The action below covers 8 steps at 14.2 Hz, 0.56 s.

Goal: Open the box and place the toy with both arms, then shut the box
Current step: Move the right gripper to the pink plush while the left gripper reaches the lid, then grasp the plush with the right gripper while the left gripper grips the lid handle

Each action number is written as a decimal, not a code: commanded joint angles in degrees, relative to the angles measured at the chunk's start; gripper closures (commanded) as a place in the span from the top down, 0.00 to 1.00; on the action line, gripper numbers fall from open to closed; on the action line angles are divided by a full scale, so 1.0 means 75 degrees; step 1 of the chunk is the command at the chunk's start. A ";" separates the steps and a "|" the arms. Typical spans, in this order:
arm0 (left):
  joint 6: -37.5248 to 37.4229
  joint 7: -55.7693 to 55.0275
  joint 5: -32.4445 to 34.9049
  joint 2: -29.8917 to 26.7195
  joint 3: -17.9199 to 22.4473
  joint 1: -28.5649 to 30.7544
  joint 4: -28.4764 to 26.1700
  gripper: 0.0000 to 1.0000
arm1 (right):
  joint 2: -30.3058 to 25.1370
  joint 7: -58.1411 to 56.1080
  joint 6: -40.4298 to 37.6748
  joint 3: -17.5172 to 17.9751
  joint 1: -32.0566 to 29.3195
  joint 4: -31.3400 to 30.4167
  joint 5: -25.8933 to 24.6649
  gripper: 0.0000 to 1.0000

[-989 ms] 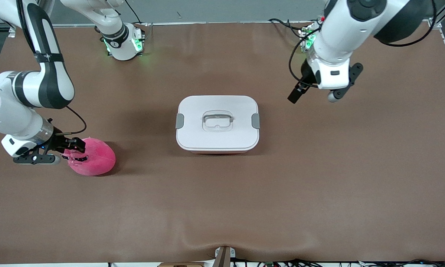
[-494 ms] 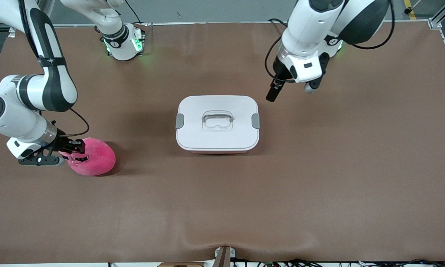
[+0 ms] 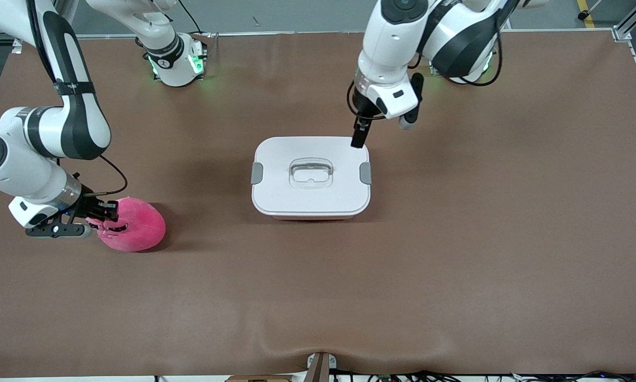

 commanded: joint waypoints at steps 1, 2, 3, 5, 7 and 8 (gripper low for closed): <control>0.0209 -0.1648 0.0843 0.0571 -0.0021 -0.0484 0.0394 1.00 | -0.0016 -0.0148 -0.0014 0.0047 -0.0079 0.0073 -0.0080 0.00; 0.0209 -0.2153 0.1149 0.0829 -0.0021 -0.0660 0.0581 1.00 | -0.0016 -0.0276 -0.0013 0.0047 -0.0091 0.0073 -0.0080 0.00; 0.0209 -0.2541 0.1442 0.1087 -0.0021 -0.0882 0.0745 1.00 | -0.0016 -0.0347 -0.0002 0.0047 -0.0103 0.0096 -0.0069 0.00; 0.0210 -0.3128 0.2133 0.1533 -0.0009 -0.1211 0.0968 1.00 | -0.0016 -0.0348 -0.0025 0.0035 -0.0080 0.0190 -0.0080 0.00; 0.0209 -0.3736 0.2789 0.1990 0.0014 -0.1597 0.1179 1.00 | -0.0039 -0.0371 -0.0095 0.0035 -0.0103 0.0190 -0.0080 0.00; 0.0209 -0.4007 0.3082 0.2119 0.0026 -0.1669 0.1204 0.98 | -0.0051 -0.0522 -0.0107 0.0035 -0.0103 0.0225 -0.0080 0.00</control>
